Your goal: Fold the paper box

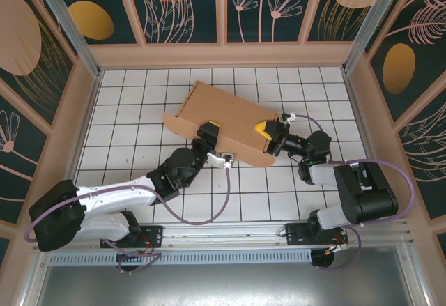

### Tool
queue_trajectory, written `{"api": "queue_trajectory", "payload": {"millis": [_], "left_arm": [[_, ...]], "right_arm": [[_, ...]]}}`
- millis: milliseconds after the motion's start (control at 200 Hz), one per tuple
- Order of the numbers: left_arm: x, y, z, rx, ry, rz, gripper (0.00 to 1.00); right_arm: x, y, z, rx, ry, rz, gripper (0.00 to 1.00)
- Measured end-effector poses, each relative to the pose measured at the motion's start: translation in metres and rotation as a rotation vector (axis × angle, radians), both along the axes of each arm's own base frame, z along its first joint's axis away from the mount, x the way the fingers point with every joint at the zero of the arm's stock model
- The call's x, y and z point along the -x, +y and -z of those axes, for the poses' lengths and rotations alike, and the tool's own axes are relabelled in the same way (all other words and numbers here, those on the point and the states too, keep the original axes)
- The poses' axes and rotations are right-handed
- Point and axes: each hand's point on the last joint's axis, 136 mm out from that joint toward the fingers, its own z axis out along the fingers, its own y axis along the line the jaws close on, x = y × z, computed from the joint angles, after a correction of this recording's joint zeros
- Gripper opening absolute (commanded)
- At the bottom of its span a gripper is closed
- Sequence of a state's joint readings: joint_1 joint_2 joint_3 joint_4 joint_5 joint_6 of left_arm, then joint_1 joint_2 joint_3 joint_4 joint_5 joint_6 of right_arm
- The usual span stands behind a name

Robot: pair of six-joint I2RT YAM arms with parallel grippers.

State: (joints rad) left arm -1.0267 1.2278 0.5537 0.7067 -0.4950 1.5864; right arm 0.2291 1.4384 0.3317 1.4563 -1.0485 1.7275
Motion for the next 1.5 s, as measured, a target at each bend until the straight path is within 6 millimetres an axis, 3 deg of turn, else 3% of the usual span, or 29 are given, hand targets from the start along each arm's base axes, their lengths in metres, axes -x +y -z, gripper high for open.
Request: {"api": "queue_trajectory", "payload": {"millis": [140,195,260,285,545,701,776,901,996,1066,1176,1281,1466,1501], "left_arm": [[0.003,0.003,-0.007,0.005,-0.008,0.008,0.55],[0.005,0.003,-0.008,0.003,-0.008,0.014,0.54],[0.006,0.006,-0.008,-0.005,-0.001,0.013,0.52],[0.007,0.007,-0.009,-0.003,0.001,0.012,0.52],[0.012,0.017,-0.011,0.015,0.063,0.005,0.52],[0.01,0.02,-0.01,0.016,0.199,-0.039,0.51],[0.009,0.021,-0.014,0.031,0.275,-0.069,0.5],[0.01,0.021,-0.026,0.067,0.412,-0.113,0.5],[0.01,0.016,-0.037,0.085,0.52,-0.146,0.5],[0.012,0.01,-0.039,0.091,0.604,-0.161,0.49],[0.019,0.0,-0.03,0.066,0.739,-0.179,0.48],[0.031,-0.009,-0.009,0.016,0.874,-0.195,0.49],[0.051,-0.008,0.023,-0.079,1.048,-0.231,0.56],[0.055,-0.008,0.027,-0.093,1.072,-0.235,0.57]], "right_arm": [[0.001,0.0,-0.002,-0.002,-0.01,-0.001,0.52],[0.002,0.0,-0.004,-0.003,-0.015,-0.003,0.64],[0.004,0.0,-0.006,0.001,-0.031,-0.002,0.97],[0.004,0.0,-0.007,0.003,-0.035,-0.001,0.99],[0.009,-0.003,-0.006,0.071,-0.089,0.022,0.99],[-0.002,-0.012,0.006,0.257,-0.107,0.124,0.99],[-0.016,-0.026,-0.005,0.399,-0.17,0.244,0.99],[-0.03,-0.07,-0.023,0.632,-0.247,0.486,0.99],[-0.027,-0.099,-0.026,0.74,-0.269,0.615,0.99],[-0.023,-0.106,-0.032,0.771,-0.312,0.651,0.93],[-0.026,-0.106,-0.04,0.792,-0.369,0.65,0.83],[-0.043,-0.102,-0.045,0.815,-0.387,0.632,0.77],[-0.069,-0.102,-0.035,0.853,-0.352,0.628,0.7],[-0.073,-0.101,-0.031,0.855,-0.345,0.621,0.65]]}}
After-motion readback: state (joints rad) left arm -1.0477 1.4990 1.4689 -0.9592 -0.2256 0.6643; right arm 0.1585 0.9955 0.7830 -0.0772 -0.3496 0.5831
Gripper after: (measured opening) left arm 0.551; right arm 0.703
